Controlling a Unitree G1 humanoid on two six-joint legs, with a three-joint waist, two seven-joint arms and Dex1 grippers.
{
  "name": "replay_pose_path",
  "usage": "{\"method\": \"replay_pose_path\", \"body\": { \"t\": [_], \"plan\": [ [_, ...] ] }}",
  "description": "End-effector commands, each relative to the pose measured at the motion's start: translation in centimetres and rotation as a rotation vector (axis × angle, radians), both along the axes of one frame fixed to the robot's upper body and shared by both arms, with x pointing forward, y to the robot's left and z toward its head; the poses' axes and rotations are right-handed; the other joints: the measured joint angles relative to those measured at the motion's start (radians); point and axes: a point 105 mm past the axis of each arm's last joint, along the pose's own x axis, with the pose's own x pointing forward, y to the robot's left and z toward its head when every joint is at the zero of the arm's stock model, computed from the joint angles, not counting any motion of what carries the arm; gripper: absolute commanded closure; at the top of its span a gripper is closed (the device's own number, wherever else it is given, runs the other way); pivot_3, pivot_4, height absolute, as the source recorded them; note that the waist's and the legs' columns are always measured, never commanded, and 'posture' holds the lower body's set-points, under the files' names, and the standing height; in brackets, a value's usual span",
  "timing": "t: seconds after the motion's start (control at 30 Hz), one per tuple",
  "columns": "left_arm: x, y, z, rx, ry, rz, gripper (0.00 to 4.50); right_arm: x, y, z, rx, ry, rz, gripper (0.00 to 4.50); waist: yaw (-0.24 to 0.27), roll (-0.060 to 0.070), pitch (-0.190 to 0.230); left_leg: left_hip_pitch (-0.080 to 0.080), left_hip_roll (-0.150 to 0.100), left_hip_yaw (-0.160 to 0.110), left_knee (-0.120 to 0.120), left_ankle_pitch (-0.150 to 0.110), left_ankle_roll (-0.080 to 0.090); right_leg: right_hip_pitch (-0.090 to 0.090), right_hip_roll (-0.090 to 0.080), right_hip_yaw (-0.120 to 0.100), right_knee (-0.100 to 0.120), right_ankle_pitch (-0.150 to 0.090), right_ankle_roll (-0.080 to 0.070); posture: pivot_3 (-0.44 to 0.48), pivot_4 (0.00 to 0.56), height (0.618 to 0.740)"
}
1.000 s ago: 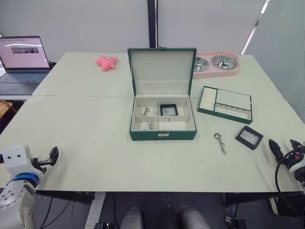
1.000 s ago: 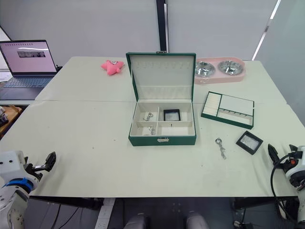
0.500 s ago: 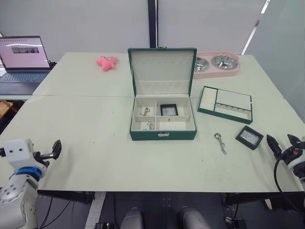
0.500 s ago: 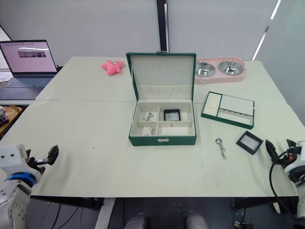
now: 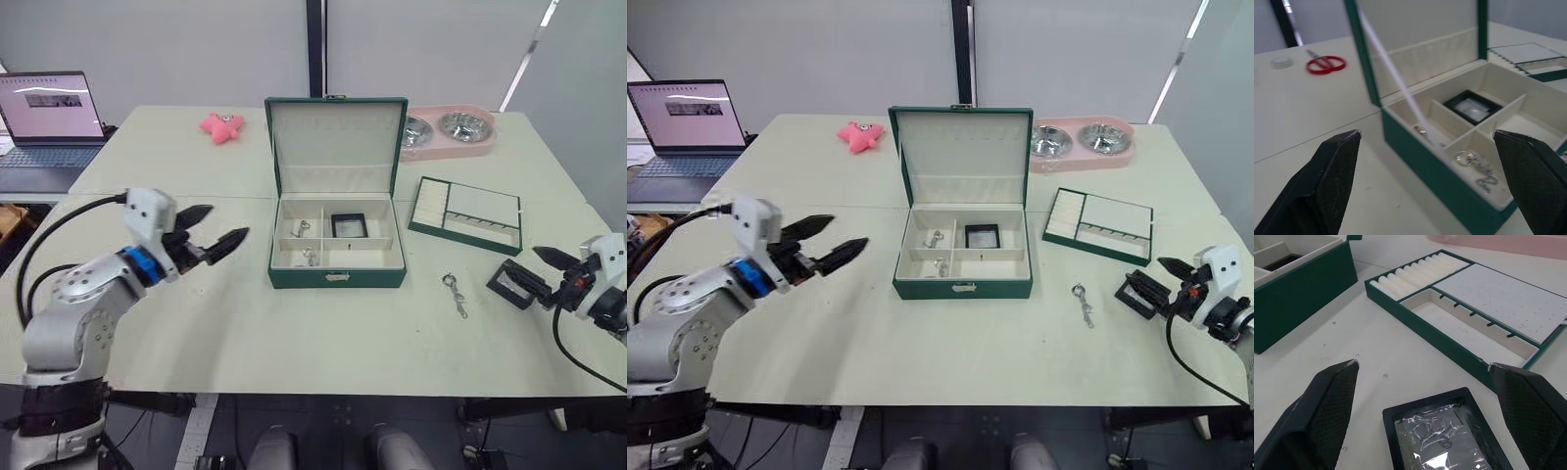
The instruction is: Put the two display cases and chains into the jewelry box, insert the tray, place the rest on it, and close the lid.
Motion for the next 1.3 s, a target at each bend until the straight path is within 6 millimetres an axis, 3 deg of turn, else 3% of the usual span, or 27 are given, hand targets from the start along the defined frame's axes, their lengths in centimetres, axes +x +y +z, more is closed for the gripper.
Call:
{"method": "replay_pose_path", "body": {
  "t": [0.03, 0.3, 0.47, 0.93, 1.03, 1.17, 1.3],
  "plan": [
    [-0.8, -3.6, 0.9, 0.012, -0.023, -0.194, 0.01, 0.0, 0.7, 1.0, -0.057, 0.008, 0.062, 0.0, 0.0, 0.0, 0.0, 0.0, 0.0, 0.0, 0.0, 0.0, 0.0, 0.0, 0.0, 0.0, 0.0, 0.0, 0.0, 0.0, 0.15, 0.74],
    [-2.2, -12.3, -0.5, 0.101, -0.044, -0.616, 0.01, -0.1, 1.6, -0.6, -0.16, 0.111, 0.166, 0.0, 0.004, 0.0, 0.0, 0.0, -0.001, 0.0, 0.001, 0.0, 0.0, 0.0, 0.0, 0.0, 0.0, 0.0, 0.0, 0.0, 0.15, 0.74],
    [-2.5, -15.4, -1.7, 0.161, -0.089, -0.757, 0.01, -0.4, 1.1, -2.1, -0.199, 0.157, 0.16, 0.0, 0.003, 0.0, 0.0, 0.0, -0.001, 0.0, 0.001, 0.0, 0.0, 0.0, 0.001, 0.0, 0.0, 0.0, 0.0, 0.0, 0.15, 0.74],
    [-2.5, -18.1, -3.5, 0.164, -0.158, -0.794, 0.01, -1.2, 0.2, -3.4, -0.214, 0.131, 0.086, 0.0, 0.004, 0.0, 0.0, 0.0, -0.001, 0.0, 0.002, 0.0, 0.0, 0.001, 0.001, 0.0, 0.0, 0.0, 0.0, 0.0, 0.15, 0.74],
    [-2.6, -18.3, -3.9, 0.172, -0.161, -0.801, 0.0, -1.1, 0.2, -3.4, -0.209, 0.12, 0.077, 0.63, 0.004, 0.0, 0.0, 0.0, -0.001, 0.0, 0.002, 0.0, 0.0, 0.001, 0.001, 0.0, 0.0, 0.0, 0.0, 0.0, 0.15, 0.74],
    [-2.7, -18.5, -3.8, 0.169, -0.163, -0.802, 0.0, -0.9, 0.1, -3.2, -0.204, 0.1, 0.062, 2.04, 0.004, 0.0, 0.0, 0.0, -0.001, 0.0, 0.002, 0.0, 0.0, 0.001, 0.001, 0.0, 0.0, 0.0, 0.0, 0.0, 0.15, 0.74],
    [-2.8, -18.7, -3.6, 0.16, -0.167, -0.803, 0.0, -0.9, 0.0, -3.3, -0.204, 0.094, 0.054, 3.04, 0.004, 0.0, 0.0, 0.0, -0.001, 0.0, 0.002, 0.0, 0.0, 0.001, 0.001, 0.0, 0.0, 0.0, 0.0, 0.0, 0.15, 0.74]
  ]
}}
